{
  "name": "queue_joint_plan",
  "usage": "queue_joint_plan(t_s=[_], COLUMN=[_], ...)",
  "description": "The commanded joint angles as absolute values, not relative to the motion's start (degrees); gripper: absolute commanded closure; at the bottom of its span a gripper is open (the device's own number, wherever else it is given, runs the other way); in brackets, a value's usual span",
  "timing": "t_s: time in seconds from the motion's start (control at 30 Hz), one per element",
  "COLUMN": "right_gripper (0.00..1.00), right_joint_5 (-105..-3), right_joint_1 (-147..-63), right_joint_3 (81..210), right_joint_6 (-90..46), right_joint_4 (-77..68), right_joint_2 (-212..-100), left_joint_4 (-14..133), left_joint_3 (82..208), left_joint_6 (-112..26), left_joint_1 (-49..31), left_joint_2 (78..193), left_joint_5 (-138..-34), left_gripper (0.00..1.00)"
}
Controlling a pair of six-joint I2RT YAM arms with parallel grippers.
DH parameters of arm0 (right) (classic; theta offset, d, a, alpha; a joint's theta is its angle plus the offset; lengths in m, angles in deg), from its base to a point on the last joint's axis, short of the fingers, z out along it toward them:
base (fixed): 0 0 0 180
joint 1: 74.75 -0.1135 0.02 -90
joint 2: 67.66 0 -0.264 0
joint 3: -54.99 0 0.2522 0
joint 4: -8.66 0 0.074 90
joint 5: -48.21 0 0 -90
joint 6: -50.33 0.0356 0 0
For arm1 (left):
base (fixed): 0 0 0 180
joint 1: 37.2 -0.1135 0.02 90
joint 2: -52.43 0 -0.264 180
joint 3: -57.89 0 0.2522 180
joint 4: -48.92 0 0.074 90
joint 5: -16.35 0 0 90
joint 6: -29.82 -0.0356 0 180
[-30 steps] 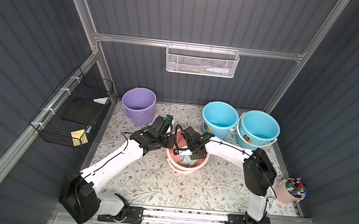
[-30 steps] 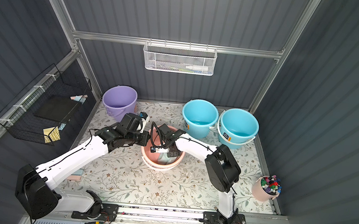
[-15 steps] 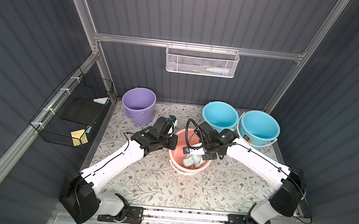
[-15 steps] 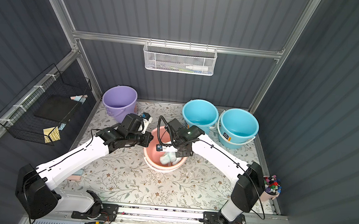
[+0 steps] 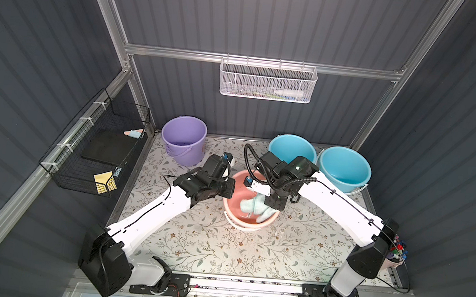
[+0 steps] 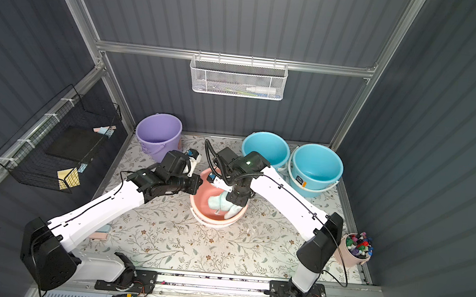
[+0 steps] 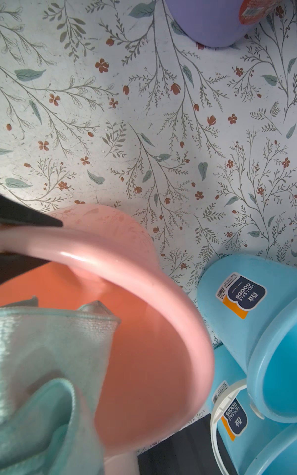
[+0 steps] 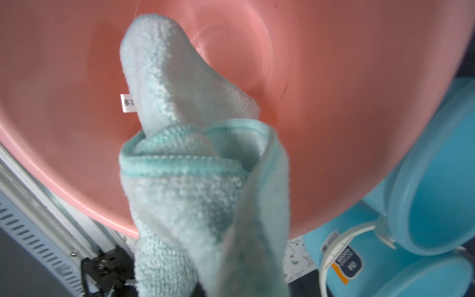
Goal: Wipe the inside of the bucket with a cloth
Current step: Wipe the dirt from the inside of the bucket.
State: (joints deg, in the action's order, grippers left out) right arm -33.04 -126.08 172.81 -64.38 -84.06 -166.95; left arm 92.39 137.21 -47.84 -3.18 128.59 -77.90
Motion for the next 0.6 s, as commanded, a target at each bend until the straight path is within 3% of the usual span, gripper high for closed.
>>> queue_joint_plan(t_s=[0.0,0.57], right_gripper=[1.0,1.0], right_joint_5=[-35.77,-40.49], right_joint_1=[-126.18,-124.5], right_joint_3=[173.87,177.42], right_joint_6=[-50.44,-40.93], right_joint_4=[-89.49,-89.7], right_joint_2=[-168.91,-183.23], left_joint_4=[90.89,90.71], left_joint_3=[139.3,138.9], left_joint_6=[-47.96,-48.05], left_joint_1=[-3.53,-3.45], left_joint_2=[126.7,126.54], left_joint_5=[-77.52,-79.36], left_gripper=[1.0,1.0])
